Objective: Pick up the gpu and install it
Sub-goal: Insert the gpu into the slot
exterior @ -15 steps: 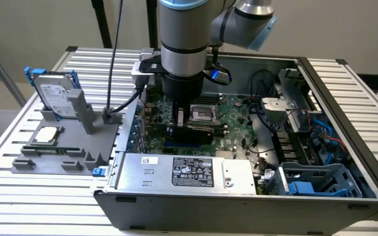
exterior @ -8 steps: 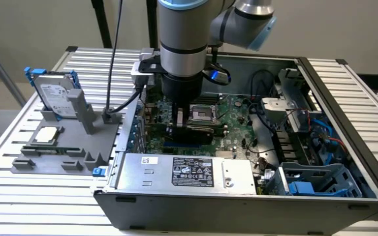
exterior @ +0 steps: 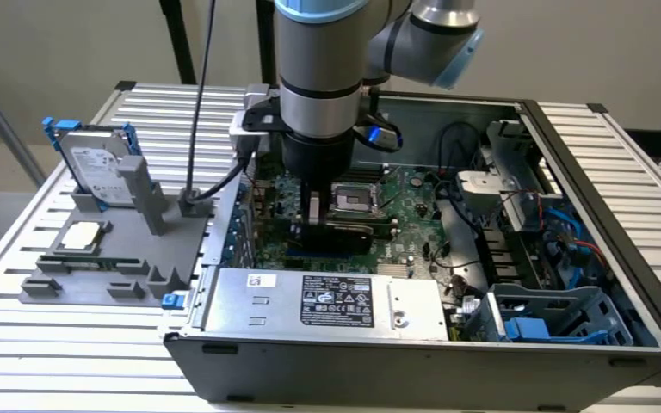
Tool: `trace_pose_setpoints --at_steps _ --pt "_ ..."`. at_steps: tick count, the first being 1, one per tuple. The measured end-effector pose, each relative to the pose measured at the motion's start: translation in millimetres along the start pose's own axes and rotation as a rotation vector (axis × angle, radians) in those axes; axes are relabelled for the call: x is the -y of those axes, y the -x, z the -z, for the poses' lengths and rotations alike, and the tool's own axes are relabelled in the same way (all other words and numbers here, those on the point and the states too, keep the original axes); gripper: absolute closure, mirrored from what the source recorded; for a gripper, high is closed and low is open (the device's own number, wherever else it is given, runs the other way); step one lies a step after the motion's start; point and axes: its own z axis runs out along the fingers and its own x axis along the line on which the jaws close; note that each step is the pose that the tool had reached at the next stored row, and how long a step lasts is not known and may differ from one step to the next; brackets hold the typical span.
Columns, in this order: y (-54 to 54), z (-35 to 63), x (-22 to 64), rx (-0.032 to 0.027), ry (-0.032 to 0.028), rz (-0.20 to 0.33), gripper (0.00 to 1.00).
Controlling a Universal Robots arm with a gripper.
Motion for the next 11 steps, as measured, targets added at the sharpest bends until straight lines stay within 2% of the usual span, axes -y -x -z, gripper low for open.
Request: trace_pose_setpoints --at_steps 11 --pt "0.6 -4.8 -0.6 0.0000 -0.0001 0.000 0.73"
